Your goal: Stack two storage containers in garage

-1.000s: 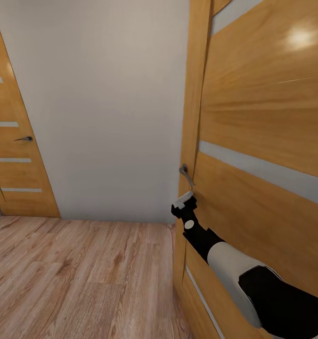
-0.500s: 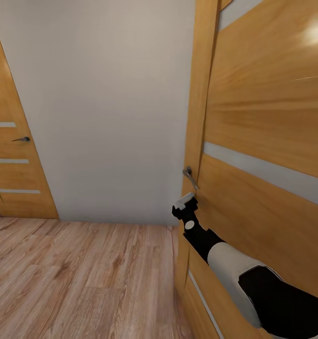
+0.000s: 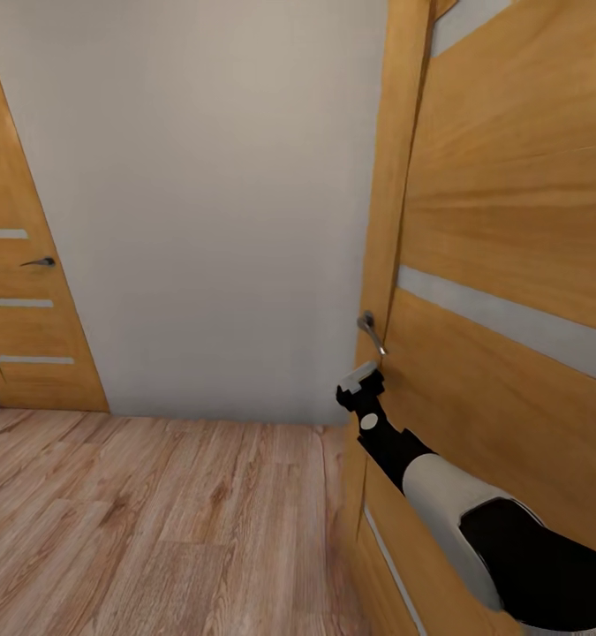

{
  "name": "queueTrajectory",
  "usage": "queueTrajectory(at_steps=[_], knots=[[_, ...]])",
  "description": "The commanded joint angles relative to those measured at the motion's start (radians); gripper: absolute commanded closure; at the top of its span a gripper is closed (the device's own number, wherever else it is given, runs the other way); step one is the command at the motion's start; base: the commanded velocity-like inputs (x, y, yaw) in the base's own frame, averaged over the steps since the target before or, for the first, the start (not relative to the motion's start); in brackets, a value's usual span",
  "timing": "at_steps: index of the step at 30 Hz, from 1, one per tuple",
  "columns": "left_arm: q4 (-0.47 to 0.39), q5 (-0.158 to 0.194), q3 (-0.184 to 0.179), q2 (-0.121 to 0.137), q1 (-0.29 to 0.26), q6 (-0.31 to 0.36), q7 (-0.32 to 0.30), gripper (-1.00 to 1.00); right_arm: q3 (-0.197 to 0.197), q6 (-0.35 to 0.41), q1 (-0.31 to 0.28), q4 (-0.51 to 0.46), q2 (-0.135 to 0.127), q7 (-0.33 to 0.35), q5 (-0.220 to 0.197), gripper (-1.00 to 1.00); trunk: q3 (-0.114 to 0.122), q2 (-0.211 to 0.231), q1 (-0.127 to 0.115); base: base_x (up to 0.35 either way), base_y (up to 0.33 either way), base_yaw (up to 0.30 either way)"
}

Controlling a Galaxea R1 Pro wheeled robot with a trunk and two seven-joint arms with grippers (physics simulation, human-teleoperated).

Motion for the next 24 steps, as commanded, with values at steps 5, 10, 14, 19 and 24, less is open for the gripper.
queueTrajectory(at_steps=[5, 10, 14, 19, 24], knots=[[-0.001, 0.004, 0.001, 0.000, 0.000, -0.002, 0.000, -1.00, -0.022, -0.002, -0.001, -0.001, -0.077, -0.010, 0.006, -1.00, -0.001, -0.001, 0.000, 0.000, 0.000, 0.000], [-0.001, 0.004, 0.001, 0.000, 0.000, -0.002, 0.000, -1.00, -0.022, -0.002, -0.001, -0.009, -0.102, -0.011, 0.006, -1.00, -0.001, -0.001, 0.000, 0.000, 0.000, 0.000], [-0.001, 0.003, 0.000, 0.000, 0.000, -0.002, 0.000, -1.00, -0.025, -0.002, -0.001, -0.013, -0.119, -0.011, 0.006, -1.00, -0.001, -0.001, 0.000, 0.000, 0.000, 0.000], [-0.001, 0.004, 0.000, 0.000, 0.000, -0.003, 0.000, -1.00, -0.052, -0.002, -0.001, -0.016, -0.143, -0.012, 0.006, -1.00, -0.001, -0.001, 0.000, 0.000, 0.000, 0.000], [0.000, 0.004, 0.000, 0.000, 0.000, -0.003, 0.000, -1.00, -0.069, -0.002, -0.001, -0.018, -0.162, -0.012, 0.006, -1.00, -0.001, -0.001, 0.000, 0.000, 0.000, 0.000]])
